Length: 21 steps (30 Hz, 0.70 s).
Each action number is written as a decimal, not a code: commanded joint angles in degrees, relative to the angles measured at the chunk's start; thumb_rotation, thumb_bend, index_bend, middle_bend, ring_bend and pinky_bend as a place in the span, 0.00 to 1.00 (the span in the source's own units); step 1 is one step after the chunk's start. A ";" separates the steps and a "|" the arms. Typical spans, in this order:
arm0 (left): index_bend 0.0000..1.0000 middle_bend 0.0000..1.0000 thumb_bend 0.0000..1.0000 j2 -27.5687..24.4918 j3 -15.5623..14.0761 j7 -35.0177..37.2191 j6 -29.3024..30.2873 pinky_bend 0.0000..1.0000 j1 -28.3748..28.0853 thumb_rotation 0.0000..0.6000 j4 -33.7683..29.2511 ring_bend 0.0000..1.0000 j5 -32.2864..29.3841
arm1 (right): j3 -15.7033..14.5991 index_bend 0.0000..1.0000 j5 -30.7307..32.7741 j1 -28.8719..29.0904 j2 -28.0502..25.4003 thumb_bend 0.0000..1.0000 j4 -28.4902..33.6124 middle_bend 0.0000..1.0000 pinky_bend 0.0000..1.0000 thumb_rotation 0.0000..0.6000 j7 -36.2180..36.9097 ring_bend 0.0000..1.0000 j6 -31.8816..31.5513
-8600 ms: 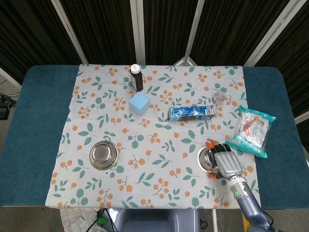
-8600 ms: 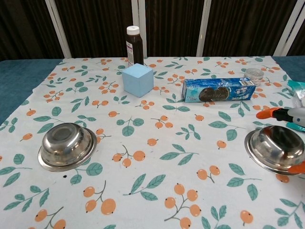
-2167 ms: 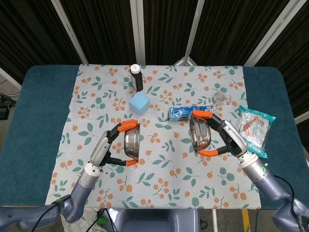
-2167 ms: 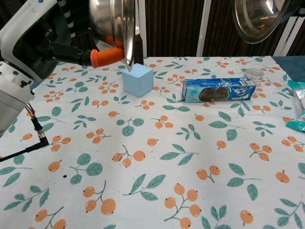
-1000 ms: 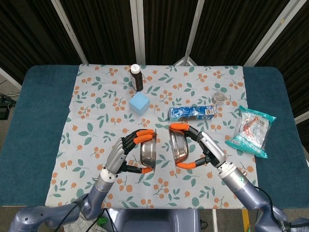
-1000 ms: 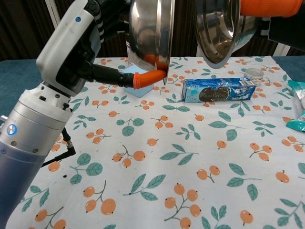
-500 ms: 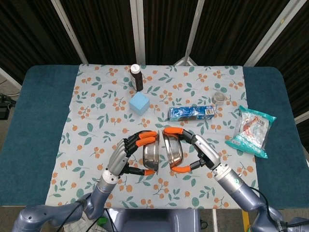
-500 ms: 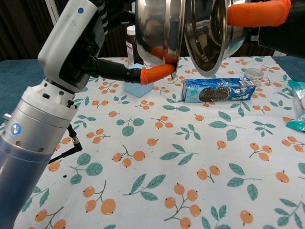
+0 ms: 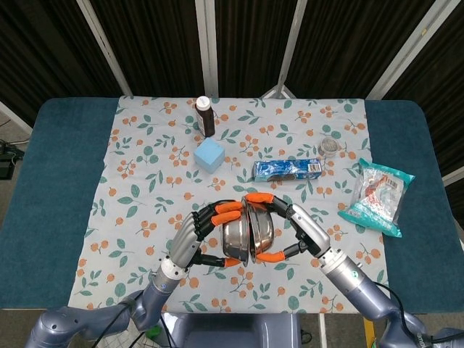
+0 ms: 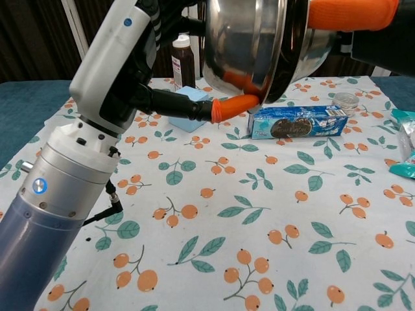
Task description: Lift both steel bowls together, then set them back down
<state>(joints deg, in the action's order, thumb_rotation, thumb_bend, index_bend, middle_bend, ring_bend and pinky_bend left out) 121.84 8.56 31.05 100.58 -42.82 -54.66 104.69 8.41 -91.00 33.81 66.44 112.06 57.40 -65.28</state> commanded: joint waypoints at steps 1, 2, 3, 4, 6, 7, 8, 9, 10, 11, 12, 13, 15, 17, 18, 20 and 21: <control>0.29 0.22 0.00 -0.46 0.03 -0.31 0.71 0.36 0.06 1.00 -0.38 0.18 0.20 | -0.01 0.48 -0.06 -0.25 -0.61 0.08 0.01 0.35 0.29 1.00 0.34 0.43 -0.44; 0.29 0.22 0.00 -0.77 0.03 -0.50 0.97 0.36 0.11 1.00 -0.59 0.18 0.30 | 0.00 0.48 -0.08 -0.32 -0.80 0.08 0.04 0.35 0.29 1.00 0.49 0.44 -0.59; 0.29 0.22 0.00 -1.25 0.03 -0.77 1.27 0.36 0.20 1.00 -0.98 0.18 0.40 | -0.02 0.48 -0.16 -0.36 -1.04 0.08 0.08 0.35 0.29 1.00 0.68 0.44 -0.69; 0.29 0.22 0.00 -1.85 0.06 -1.06 1.66 0.36 0.34 1.00 -1.50 0.18 0.49 | -0.03 0.48 -0.23 -0.38 -1.24 0.08 0.14 0.35 0.29 1.00 0.84 0.44 -0.76; 0.29 0.22 0.00 -2.83 0.11 -1.40 2.25 0.36 0.63 1.00 -2.47 0.18 0.53 | -0.03 0.48 -0.37 -0.35 -1.43 0.08 0.29 0.35 0.29 1.00 1.01 0.43 -0.85; 0.29 0.22 0.00 -3.44 0.13 -1.45 2.59 0.36 0.88 1.00 -3.06 0.18 0.46 | -0.01 0.48 -0.43 -0.30 -1.48 0.08 0.40 0.35 0.29 1.00 1.10 0.43 -0.89; 0.29 0.22 0.00 -3.96 0.11 -1.47 2.79 0.36 1.10 1.00 -3.61 0.18 0.37 | -0.02 0.48 -0.50 -0.24 -1.50 0.08 0.48 0.35 0.29 1.00 1.12 0.43 -0.87; 0.29 0.22 0.00 -4.31 0.11 -1.48 2.98 0.36 1.27 1.00 -3.93 0.18 0.30 | -0.06 0.48 -0.59 -0.20 -1.52 0.08 0.55 0.35 0.29 1.00 1.06 0.44 -0.85; 0.29 0.22 0.00 -4.74 0.05 -1.51 3.21 0.36 1.49 1.00 -4.28 0.18 0.26 | -0.08 0.48 -0.63 -0.15 -1.52 0.08 0.63 0.35 0.29 1.00 0.95 0.44 -0.83; 0.29 0.22 0.00 -5.06 -0.02 -1.56 3.41 0.36 1.69 1.00 -4.50 0.18 0.22 | -0.10 0.48 -0.60 -0.11 -1.48 0.08 0.71 0.35 0.29 1.00 0.84 0.44 -0.80; 0.29 0.22 0.00 -5.25 -0.10 -1.54 3.51 0.36 1.83 1.00 -4.58 0.18 0.16 | -0.09 0.48 -0.54 -0.07 -1.43 0.08 0.75 0.35 0.29 1.00 0.82 0.44 -0.78; 0.29 0.22 0.00 -5.50 -0.25 -1.44 3.62 0.36 2.03 1.00 -4.64 0.18 0.11 | -0.09 0.48 -0.43 -0.01 -1.35 0.08 0.76 0.35 0.29 1.00 0.79 0.43 -0.71; 0.29 0.22 0.00 -5.71 -0.43 -1.18 4.02 0.36 2.34 1.00 -4.56 0.18 0.07 | -0.04 0.48 -0.16 0.09 -1.16 0.08 0.69 0.35 0.29 1.00 0.65 0.43 -0.64; 0.29 0.22 0.00 -5.69 -0.63 -0.88 4.22 0.36 2.56 1.00 -4.16 0.18 -0.02 | -0.01 0.48 0.09 0.16 -0.97 0.08 0.56 0.35 0.29 1.00 0.58 0.43 -0.58; 0.29 0.22 0.00 -5.66 -0.71 -0.76 4.14 0.36 2.59 1.00 -3.99 0.18 -0.09 | -0.01 0.48 0.14 0.20 -0.91 0.08 0.51 0.35 0.29 1.00 0.55 0.44 -0.53; 0.29 0.22 0.00 -5.42 -0.79 -0.39 3.90 0.36 2.58 1.00 -3.56 0.18 -0.32 | -0.08 0.48 0.15 0.31 -0.75 0.08 0.42 0.35 0.29 1.00 0.40 0.43 -0.39; 0.29 0.22 0.00 -5.16 -0.79 -0.21 3.70 0.36 2.49 1.00 -3.36 0.18 -0.44 | -0.11 0.48 0.18 0.37 -0.68 0.08 0.39 0.35 0.29 1.00 0.33 0.44 -0.30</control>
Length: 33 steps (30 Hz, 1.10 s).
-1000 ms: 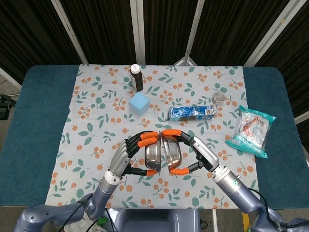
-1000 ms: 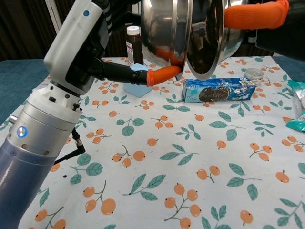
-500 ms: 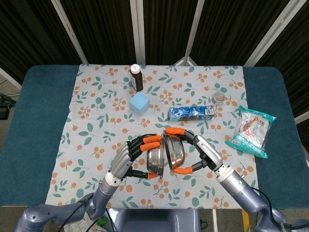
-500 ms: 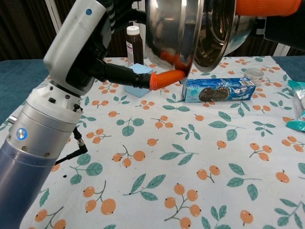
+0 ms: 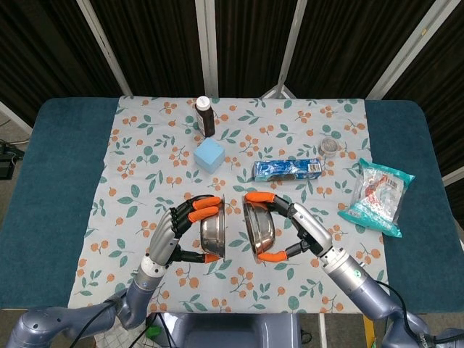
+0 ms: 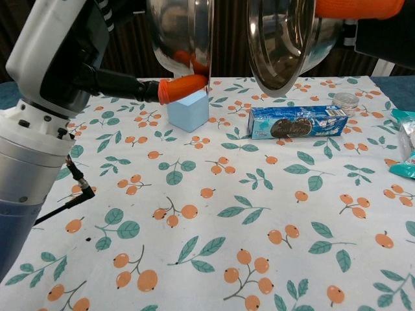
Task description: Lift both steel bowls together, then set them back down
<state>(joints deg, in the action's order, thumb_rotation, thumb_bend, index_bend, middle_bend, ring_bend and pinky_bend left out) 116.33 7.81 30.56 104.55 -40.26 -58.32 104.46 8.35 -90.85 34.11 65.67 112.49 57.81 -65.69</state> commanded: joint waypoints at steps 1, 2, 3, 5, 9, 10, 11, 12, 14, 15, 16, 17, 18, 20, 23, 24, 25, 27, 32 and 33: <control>0.29 0.22 0.00 0.62 -0.04 0.43 -0.46 0.36 -0.21 1.00 0.50 0.18 -0.27 | -0.06 0.48 0.02 0.16 0.17 0.08 -0.01 0.35 0.29 1.00 -0.17 0.44 0.20; 0.29 0.22 0.00 0.98 -0.04 0.54 -0.73 0.36 -0.40 1.00 0.67 0.18 -0.33 | -0.09 0.48 0.00 0.24 0.26 0.08 0.03 0.35 0.29 1.00 -0.29 0.44 0.30; 0.29 0.22 0.00 1.25 -0.06 0.56 -0.90 0.36 -0.57 1.00 0.80 0.18 -0.30 | -0.11 0.48 -0.03 0.32 0.32 0.08 0.05 0.35 0.29 1.00 -0.40 0.44 0.40; 0.29 0.22 0.00 2.00 -0.09 0.42 -1.22 0.36 -0.96 1.00 1.21 0.18 -0.17 | -0.17 0.48 -0.06 0.52 0.53 0.08 0.22 0.35 0.29 1.00 -0.73 0.44 0.66; 0.29 0.22 0.00 4.18 -0.28 0.13 -1.89 0.36 -1.80 1.00 2.66 0.18 0.09 | -0.26 0.48 -0.01 0.89 1.10 0.08 0.68 0.35 0.31 1.00 -1.37 0.43 1.10; 0.29 0.22 0.00 4.78 -0.30 0.31 -2.02 0.36 -1.96 1.00 2.93 0.18 0.04 | -0.38 0.48 -0.01 0.97 1.30 0.08 0.79 0.35 0.31 1.00 -1.67 0.43 1.28; 0.29 0.22 0.00 5.47 -0.36 0.40 -2.23 0.36 -2.20 1.00 3.28 0.18 0.08 | -0.50 0.48 0.02 1.03 1.49 0.08 0.91 0.35 0.31 1.00 -1.90 0.43 1.42; 0.29 0.22 0.00 6.10 -0.34 0.26 -2.33 0.36 -2.42 1.00 3.79 0.18 0.12 | -0.66 0.48 -0.03 1.10 1.66 0.08 1.10 0.35 0.31 1.00 -1.99 0.43 1.62; 0.29 0.22 0.00 7.34 -0.36 0.07 -2.64 0.36 -2.93 1.00 4.92 0.18 0.26 | -0.78 0.48 -0.09 1.16 1.90 0.08 1.31 0.35 0.31 1.00 -2.02 0.43 1.67; 0.29 0.22 0.00 7.67 -0.38 0.07 -2.70 0.36 -3.10 1.00 5.25 0.18 0.35 | -0.78 0.48 -0.10 1.17 1.94 0.08 1.35 0.35 0.31 1.00 -2.05 0.43 1.64; 0.29 0.22 0.00 8.06 -0.31 -0.01 -2.67 0.36 -3.35 1.00 5.77 0.18 0.46 | -0.79 0.48 -0.21 1.20 1.88 0.08 1.40 0.35 0.31 1.00 -2.10 0.44 1.61; 0.29 0.22 0.00 8.25 -0.30 -0.14 -2.59 0.36 -3.50 1.00 6.11 0.18 0.61 | -0.78 0.48 -0.29 1.21 1.79 0.08 1.45 0.35 0.31 1.00 -2.10 0.44 1.57; 0.29 0.22 0.00 8.47 -0.25 -0.28 -2.42 0.36 -3.69 1.00 6.48 0.18 0.76 | -0.77 0.48 -0.35 1.19 1.60 0.08 1.54 0.35 0.31 1.00 -2.09 0.44 1.49; 0.29 0.22 0.00 8.50 -0.28 -0.30 -1.96 0.36 -3.74 1.00 6.74 0.18 0.94 | -0.71 0.48 -0.44 1.07 1.08 0.08 1.66 0.35 0.31 1.00 -2.05 0.44 1.19; 0.29 0.22 0.00 7.73 -0.49 -0.35 -0.68 0.36 -3.24 1.00 6.21 0.18 1.20 | -0.38 0.48 -0.09 0.80 0.21 0.08 1.55 0.35 0.31 1.00 -1.39 0.44 0.58; 0.29 0.22 0.00 7.07 -0.72 -0.53 -0.19 0.36 -2.95 1.00 5.74 0.18 1.40 | -0.29 0.48 0.01 0.70 -0.12 0.08 1.41 0.35 0.31 1.00 -1.09 0.44 0.40; 0.29 0.22 0.00 6.45 -0.83 -0.80 0.33 0.35 -2.70 1.00 5.36 0.17 1.60 | -0.19 0.48 0.15 0.56 -0.45 0.08 1.20 0.35 0.31 1.00 -0.91 0.43 0.18; 0.30 0.22 0.00 4.53 -0.91 -1.90 1.92 0.35 -1.88 1.00 4.44 0.17 2.06 | -0.10 0.48 0.43 0.21 -1.17 0.08 0.83 0.35 0.31 1.00 -0.39 0.43 -0.25; 0.30 0.22 0.00 -3.30 -1.63 -4.87 3.30 0.35 0.59 1.00 -1.90 0.17 2.21 | 0.13 0.48 1.06 -0.44 -3.58 0.08 -0.17 0.35 0.31 1.00 0.25 0.43 -0.71; 0.30 0.22 0.00 -5.16 -1.71 -5.80 3.00 0.35 1.07 1.00 -3.59 0.17 1.98 | 0.20 0.48 1.21 -0.58 -4.03 0.08 -0.30 0.35 0.31 1.00 0.21 0.44 -0.81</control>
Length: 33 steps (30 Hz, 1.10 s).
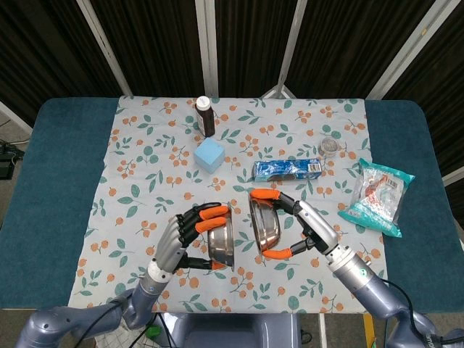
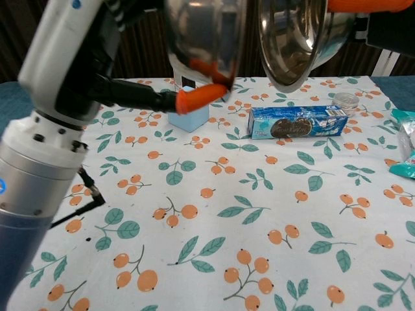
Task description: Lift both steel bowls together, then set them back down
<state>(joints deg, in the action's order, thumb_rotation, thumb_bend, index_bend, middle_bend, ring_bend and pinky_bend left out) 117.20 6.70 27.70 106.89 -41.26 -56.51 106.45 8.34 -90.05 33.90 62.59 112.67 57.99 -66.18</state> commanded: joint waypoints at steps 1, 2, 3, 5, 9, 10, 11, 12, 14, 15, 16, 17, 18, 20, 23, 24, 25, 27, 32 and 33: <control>0.30 0.22 0.00 -7.73 -0.75 -3.86 0.25 0.35 2.43 1.00 -7.13 0.17 -0.10 | 0.34 0.48 0.67 -0.54 -1.39 0.08 -0.59 0.35 0.31 1.00 0.02 0.43 -0.47; 0.30 0.22 0.00 -9.47 -0.92 -5.09 -0.42 0.35 2.81 1.00 -8.68 0.17 -0.33 | 0.43 0.48 0.87 -0.66 -1.83 0.08 -0.67 0.35 0.31 1.00 -0.05 0.44 -0.54; 0.30 0.22 0.00 -10.68 -1.15 -5.89 -1.09 0.35 3.03 1.00 -9.65 0.17 -0.50 | 0.44 0.48 1.00 -0.76 -2.23 0.08 -0.77 0.35 0.31 1.00 -0.18 0.43 -0.52; 0.30 0.22 0.00 -14.10 -1.86 -8.28 -3.36 0.35 3.53 1.00 -12.39 0.17 -1.01 | 0.26 0.48 1.50 -1.03 -3.57 0.08 -0.81 0.35 0.31 1.00 -1.13 0.43 -0.05; 0.30 0.22 0.00 -20.14 -3.41 -14.01 -8.48 0.35 4.45 1.00 -17.69 0.17 -2.38 | -0.03 0.50 3.92 -1.55 -6.04 0.08 -0.83 0.35 0.31 1.00 -5.82 0.44 1.39; 0.30 0.22 0.00 -21.96 -3.87 -16.07 -10.05 0.35 4.70 1.00 -19.43 0.17 -2.80 | -0.20 0.50 4.75 -1.68 -6.82 0.08 -1.06 0.35 0.31 1.00 -7.83 0.44 1.98; 0.30 0.22 0.00 -24.01 -4.41 -18.46 -11.85 0.35 5.00 1.00 -21.32 0.17 -3.39 | -0.32 0.50 5.50 -1.80 -7.43 0.08 -1.39 0.35 0.31 1.00 -10.19 0.44 2.39; 0.30 0.22 0.00 -26.29 -4.97 -21.19 -13.90 0.35 5.42 1.00 -23.66 0.17 -4.37 | -0.55 0.50 6.17 -2.01 -7.96 0.08 -2.16 0.35 0.31 1.00 -13.37 0.44 2.62; 0.31 0.21 0.00 -29.79 -5.56 -25.07 -16.84 0.35 6.04 1.00 -28.46 0.17 -6.19 | -0.81 0.51 7.39 -2.47 -8.35 0.08 -3.39 0.35 0.31 1.00 -18.77 0.44 2.51; 0.31 0.21 0.00 -32.01 -5.90 -27.25 -18.60 0.35 6.45 1.00 -31.42 0.17 -7.55 | -0.94 0.51 7.98 -2.77 -8.30 0.08 -4.02 0.35 0.31 1.00 -22.00 0.44 2.21; 0.31 0.21 0.00 -34.32 -6.17 -29.58 -20.37 0.35 6.92 1.00 -34.50 0.17 -9.30 | -1.22 0.51 8.18 -3.11 -8.25 0.08 -4.93 0.35 0.31 1.00 -25.57 0.44 1.80; 0.31 0.21 0.00 -36.62 -6.34 -31.94 -22.08 0.35 7.32 1.00 -37.67 0.17 -11.13 | -1.48 0.51 8.09 -3.42 -8.06 0.08 -5.58 0.35 0.31 1.00 -28.47 0.44 1.34; 0.31 0.21 0.00 -38.19 -6.45 -33.55 -23.20 0.35 7.62 1.00 -39.69 0.17 -12.52 | -1.78 0.51 7.73 -3.60 -8.02 0.08 -6.23 0.35 0.31 1.00 -30.57 0.44 1.12; 0.31 0.21 0.00 -42.42 -6.61 -38.23 -26.02 0.35 8.26 1.00 -45.00 0.17 -16.31 | -2.65 0.51 6.57 -3.95 -8.01 0.08 -7.59 0.35 0.31 1.00 -35.40 0.44 0.97; 0.30 0.21 0.00 -46.85 -6.62 -43.86 -29.39 0.35 8.86 1.00 -50.36 0.17 -21.61 | -3.69 0.51 5.21 -3.92 -8.01 0.09 -8.87 0.35 0.31 1.00 -41.20 0.44 1.80; 0.29 0.22 0.00 -47.54 -6.66 -44.66 -30.17 0.36 8.97 1.00 -51.19 0.17 -22.91 | -4.02 0.51 4.95 -3.80 -8.10 0.09 -9.03 0.35 0.31 1.00 -42.58 0.44 2.34; 0.29 0.22 0.00 -48.44 -6.64 -45.63 -31.33 0.36 9.04 1.00 -52.36 0.17 -24.79 | -4.45 0.51 4.71 -3.60 -8.24 0.09 -9.12 0.35 0.31 1.00 -44.47 0.44 3.21; 0.28 0.22 0.00 -49.49 -6.56 -46.20 -33.48 0.36 9.05 1.00 -53.84 0.17 -27.86 | -4.97 0.51 4.72 -3.21 -8.36 0.10 -9.01 0.35 0.31 1.00 -47.75 0.44 4.75; 0.27 0.22 0.00 -49.64 -6.56 -45.88 -38.19 0.36 8.69 1.00 -52.92 0.17 -32.72 | -6.18 0.51 5.84 -2.53 -8.58 0.10 -8.11 0.36 0.31 1.00 -52.63 0.44 8.56; 0.27 0.22 0.00 -49.57 -6.59 -46.03 -38.87 0.36 8.59 1.00 -52.71 0.17 -33.35 | -6.44 0.51 6.17 -2.32 -8.71 0.10 -7.96 0.36 0.31 1.00 -53.10 0.44 9.53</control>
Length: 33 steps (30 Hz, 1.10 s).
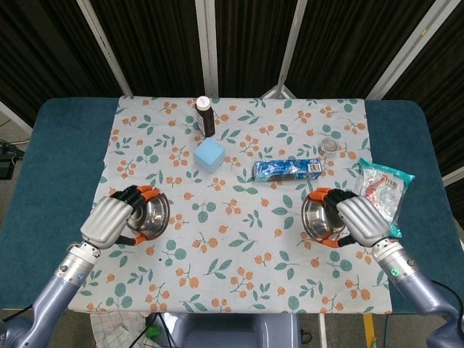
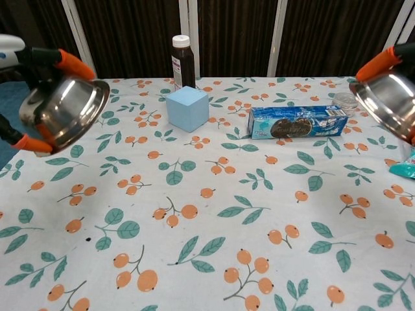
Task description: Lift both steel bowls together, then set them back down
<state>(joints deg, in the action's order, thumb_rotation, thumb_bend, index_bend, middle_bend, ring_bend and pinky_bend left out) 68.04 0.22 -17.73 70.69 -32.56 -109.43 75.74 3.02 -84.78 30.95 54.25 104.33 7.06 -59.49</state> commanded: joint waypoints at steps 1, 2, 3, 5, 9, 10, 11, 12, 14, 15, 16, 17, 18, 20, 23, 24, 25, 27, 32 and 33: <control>0.27 0.22 0.00 -0.29 -0.10 -0.92 -3.51 0.36 -0.29 1.00 0.49 0.17 -3.42 | -1.37 0.51 1.39 0.95 -0.56 0.10 0.58 0.36 0.31 1.00 -2.79 0.44 4.09; 0.27 0.22 0.00 -0.07 -0.09 -1.27 -4.16 0.36 -0.44 1.00 0.79 0.17 -3.90 | -1.45 0.51 1.85 1.18 -0.59 0.10 0.68 0.36 0.31 1.00 -3.36 0.44 4.91; 0.27 0.22 0.00 0.27 -0.01 -1.55 -4.59 0.36 -0.55 1.00 1.17 0.17 -4.18 | -1.51 0.51 2.29 1.32 -0.38 0.10 0.58 0.36 0.31 1.00 -3.93 0.44 5.48; 0.27 0.22 0.00 0.86 0.03 -2.22 -5.36 0.36 -0.71 1.00 1.79 0.17 -4.89 | -1.63 0.51 2.95 1.47 0.23 0.10 0.24 0.36 0.31 1.00 -4.77 0.44 6.28; 0.27 0.22 0.00 2.11 0.22 -4.10 -6.92 0.36 -1.10 1.00 2.89 0.17 -7.27 | -1.91 0.51 3.65 1.45 2.46 0.10 -1.06 0.36 0.31 1.00 -6.46 0.44 6.94; 0.27 0.22 0.00 2.68 0.41 -4.13 -7.00 0.36 -1.14 1.00 3.49 0.17 -7.38 | -1.96 0.51 3.69 1.33 3.29 0.10 -1.61 0.36 0.31 1.00 -7.06 0.44 6.76; 0.27 0.22 0.00 3.07 0.54 -3.97 -7.04 0.36 -1.12 1.00 3.92 0.17 -7.43 | -2.04 0.51 3.71 1.22 3.89 0.10 -2.00 0.36 0.31 1.00 -7.52 0.44 6.62; 0.27 0.22 0.00 3.61 0.72 -3.53 -7.24 0.36 -1.09 1.00 4.53 0.17 -7.71 | -2.17 0.51 3.69 0.98 4.82 0.10 -2.63 0.36 0.31 1.00 -8.24 0.44 6.26; 0.27 0.22 0.00 4.48 1.26 -2.53 -8.13 0.36 -1.22 1.00 5.63 0.17 -8.81 | -2.48 0.51 3.58 0.54 6.80 0.10 -3.78 0.36 0.32 1.00 -9.64 0.44 5.67; 0.27 0.21 0.00 4.87 1.53 -2.19 -8.62 0.36 -1.37 1.00 6.26 0.17 -9.30 | -2.66 0.51 3.51 0.34 7.79 0.10 -4.43 0.36 0.31 1.00 -10.35 0.44 5.42; 0.26 0.21 0.00 5.13 1.37 -2.08 -8.94 0.36 -1.29 1.00 6.69 0.17 -9.59 | -2.73 0.51 3.49 0.20 8.41 0.10 -4.92 0.36 0.32 1.00 -10.88 0.44 5.20; 0.26 0.21 0.00 5.54 1.32 -2.00 -9.35 0.36 -1.32 1.00 7.33 0.17 -9.86 | -2.91 0.51 3.44 0.04 9.38 0.10 -5.82 0.36 0.31 1.00 -11.99 0.44 4.95; 0.26 0.21 0.00 5.98 1.36 -1.88 -9.72 0.36 -1.40 1.00 7.96 0.17 -10.05 | -3.06 0.51 3.41 -0.10 10.26 0.10 -6.63 0.36 0.31 1.00 -13.10 0.44 4.75; 0.26 0.21 0.00 6.73 1.44 -1.63 -10.41 0.36 -1.54 1.00 8.95 0.17 -10.43 | -3.25 0.51 3.50 -0.36 11.65 0.10 -7.78 0.36 0.32 1.00 -14.65 0.44 4.39; 0.25 0.20 0.00 7.61 1.49 -1.39 -11.64 0.36 -1.75 1.00 10.00 0.17 -11.34 | -3.44 0.51 3.86 -0.79 13.71 0.10 -9.14 0.36 0.31 1.00 -16.04 0.44 4.00; 0.25 0.20 0.00 7.78 1.47 -1.55 -11.92 0.36 -1.81 1.00 10.24 0.17 -11.58 | -3.44 0.51 3.94 -0.92 14.29 0.10 -9.47 0.36 0.31 1.00 -16.14 0.44 3.85; 0.24 0.20 0.00 7.87 1.44 -1.77 -12.07 0.36 -1.86 1.00 10.39 0.17 -11.77 | -3.41 0.51 3.97 -0.98 14.71 0.10 -9.75 0.36 0.31 1.00 -16.22 0.44 3.74; 0.23 0.18 0.00 8.20 1.54 -2.27 -12.12 0.36 -1.95 1.00 10.78 0.16 -12.09 | -3.31 0.51 4.01 -1.12 15.58 0.10 -10.34 0.36 0.31 1.00 -16.46 0.44 3.43; 0.17 0.09 0.00 9.04 1.96 -2.01 -12.90 0.30 -2.28 1.00 10.65 0.07 -12.57 | -3.25 0.46 5.29 -1.16 17.36 0.10 -11.33 0.35 0.23 1.00 -18.33 0.36 3.89; 0.14 0.06 0.00 9.09 1.87 -2.21 -13.42 0.28 -2.48 1.00 10.57 0.04 -12.75 | -3.19 0.42 5.77 -1.21 17.69 0.10 -11.40 0.33 0.20 1.00 -19.23 0.31 3.88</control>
<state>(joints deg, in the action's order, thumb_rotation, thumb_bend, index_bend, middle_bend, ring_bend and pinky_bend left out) 77.03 2.12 -19.83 57.60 -34.87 -98.76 63.15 -0.23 -79.65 29.80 71.39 93.23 -11.14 -55.72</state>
